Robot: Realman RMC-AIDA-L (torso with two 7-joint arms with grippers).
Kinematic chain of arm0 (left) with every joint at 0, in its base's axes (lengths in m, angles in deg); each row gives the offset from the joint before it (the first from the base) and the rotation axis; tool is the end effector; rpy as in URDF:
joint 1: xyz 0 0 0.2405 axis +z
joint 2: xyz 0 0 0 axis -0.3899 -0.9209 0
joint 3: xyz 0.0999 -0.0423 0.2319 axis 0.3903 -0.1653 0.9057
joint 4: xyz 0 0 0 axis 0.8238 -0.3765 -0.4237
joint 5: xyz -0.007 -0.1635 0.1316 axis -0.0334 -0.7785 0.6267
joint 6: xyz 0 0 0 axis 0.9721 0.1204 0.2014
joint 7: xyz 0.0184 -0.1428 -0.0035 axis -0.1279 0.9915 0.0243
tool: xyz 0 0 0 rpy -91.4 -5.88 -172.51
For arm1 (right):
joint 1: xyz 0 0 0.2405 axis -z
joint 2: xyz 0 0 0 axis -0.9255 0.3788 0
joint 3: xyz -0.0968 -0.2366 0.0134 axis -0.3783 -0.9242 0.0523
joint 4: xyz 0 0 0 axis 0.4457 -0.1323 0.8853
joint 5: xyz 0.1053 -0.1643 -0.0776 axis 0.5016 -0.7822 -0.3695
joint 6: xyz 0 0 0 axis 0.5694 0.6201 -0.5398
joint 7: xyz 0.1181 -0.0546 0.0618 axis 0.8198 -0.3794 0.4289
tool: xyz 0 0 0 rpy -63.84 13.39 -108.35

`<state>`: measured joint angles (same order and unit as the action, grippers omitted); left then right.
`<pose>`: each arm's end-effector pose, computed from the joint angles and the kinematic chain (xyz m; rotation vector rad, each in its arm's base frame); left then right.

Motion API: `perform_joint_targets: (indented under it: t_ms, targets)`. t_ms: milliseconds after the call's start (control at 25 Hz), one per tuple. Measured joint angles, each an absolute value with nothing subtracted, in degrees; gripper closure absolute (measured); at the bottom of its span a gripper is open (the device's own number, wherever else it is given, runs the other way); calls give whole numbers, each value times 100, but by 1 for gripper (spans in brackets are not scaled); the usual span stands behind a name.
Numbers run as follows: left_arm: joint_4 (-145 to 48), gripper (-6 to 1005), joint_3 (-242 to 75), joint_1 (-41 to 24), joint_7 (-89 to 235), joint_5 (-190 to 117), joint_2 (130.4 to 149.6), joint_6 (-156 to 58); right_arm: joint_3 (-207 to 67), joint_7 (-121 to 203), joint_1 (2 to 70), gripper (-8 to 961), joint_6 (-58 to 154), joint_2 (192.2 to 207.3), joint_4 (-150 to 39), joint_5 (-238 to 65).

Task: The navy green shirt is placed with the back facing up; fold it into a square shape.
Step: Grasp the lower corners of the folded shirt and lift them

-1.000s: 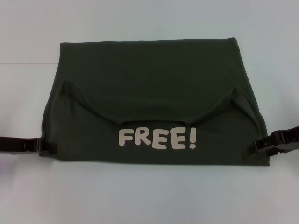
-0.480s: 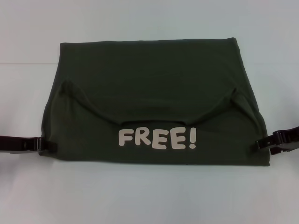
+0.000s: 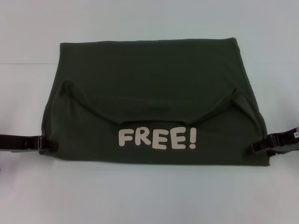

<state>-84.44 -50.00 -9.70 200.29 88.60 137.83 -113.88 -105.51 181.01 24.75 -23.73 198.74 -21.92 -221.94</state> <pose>-0.3365 0.3589 0.0401 -2.1680 -1.6138 -0.2096 0.2905 0.3828 0.0333 -2.2437 1.7146 -0.1234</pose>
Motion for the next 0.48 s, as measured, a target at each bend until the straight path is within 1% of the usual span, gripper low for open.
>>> perform_joint_targets:
  t_ms: [480]
  targets:
    - [-8443, 972, -5022, -994, 20039, 8859, 13785, -11389, -10551, 18106, 2457, 230, -2373, 19943, -2190, -22178]
